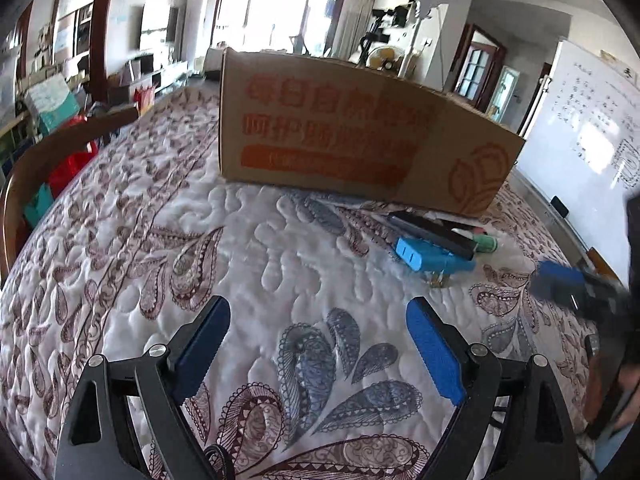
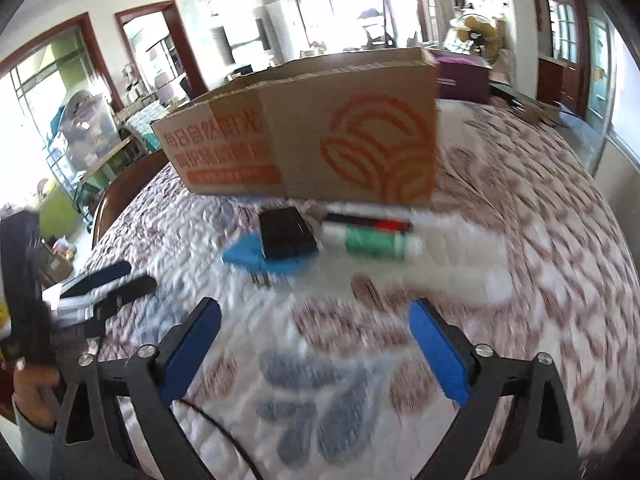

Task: Organize objects
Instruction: 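Grasp the black phone with the right gripper, then lower the black phone into the box and open the right gripper, then grasp the blue power bank with the left gripper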

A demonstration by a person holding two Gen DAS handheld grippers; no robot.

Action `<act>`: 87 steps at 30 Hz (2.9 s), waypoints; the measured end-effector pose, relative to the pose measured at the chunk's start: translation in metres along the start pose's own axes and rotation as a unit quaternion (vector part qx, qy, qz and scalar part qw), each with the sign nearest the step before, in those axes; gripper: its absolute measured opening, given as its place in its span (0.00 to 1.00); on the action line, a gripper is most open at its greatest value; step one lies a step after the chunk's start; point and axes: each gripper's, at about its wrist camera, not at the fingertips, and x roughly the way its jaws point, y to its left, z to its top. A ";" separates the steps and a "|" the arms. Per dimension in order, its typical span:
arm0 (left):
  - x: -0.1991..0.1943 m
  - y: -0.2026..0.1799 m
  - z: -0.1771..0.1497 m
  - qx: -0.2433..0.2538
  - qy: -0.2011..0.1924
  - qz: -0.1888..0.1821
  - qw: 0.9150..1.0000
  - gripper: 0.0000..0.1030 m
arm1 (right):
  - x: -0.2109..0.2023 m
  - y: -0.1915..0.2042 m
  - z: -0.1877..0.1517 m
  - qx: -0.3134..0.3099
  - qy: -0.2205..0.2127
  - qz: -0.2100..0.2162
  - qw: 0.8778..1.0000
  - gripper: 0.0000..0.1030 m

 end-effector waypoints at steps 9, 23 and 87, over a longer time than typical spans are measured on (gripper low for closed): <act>0.002 -0.001 0.002 0.007 0.000 -0.013 1.000 0.87 | 0.083 0.028 0.071 -0.062 0.105 0.003 0.992 0.00; -0.002 -0.003 0.001 0.002 0.005 -0.029 1.000 0.87 | 0.079 0.021 0.061 -0.045 0.105 0.040 0.993 0.00; 0.097 -0.132 0.040 0.135 0.123 0.040 0.982 0.64 | -0.003 -0.009 -0.065 -0.007 0.032 -0.053 0.998 0.00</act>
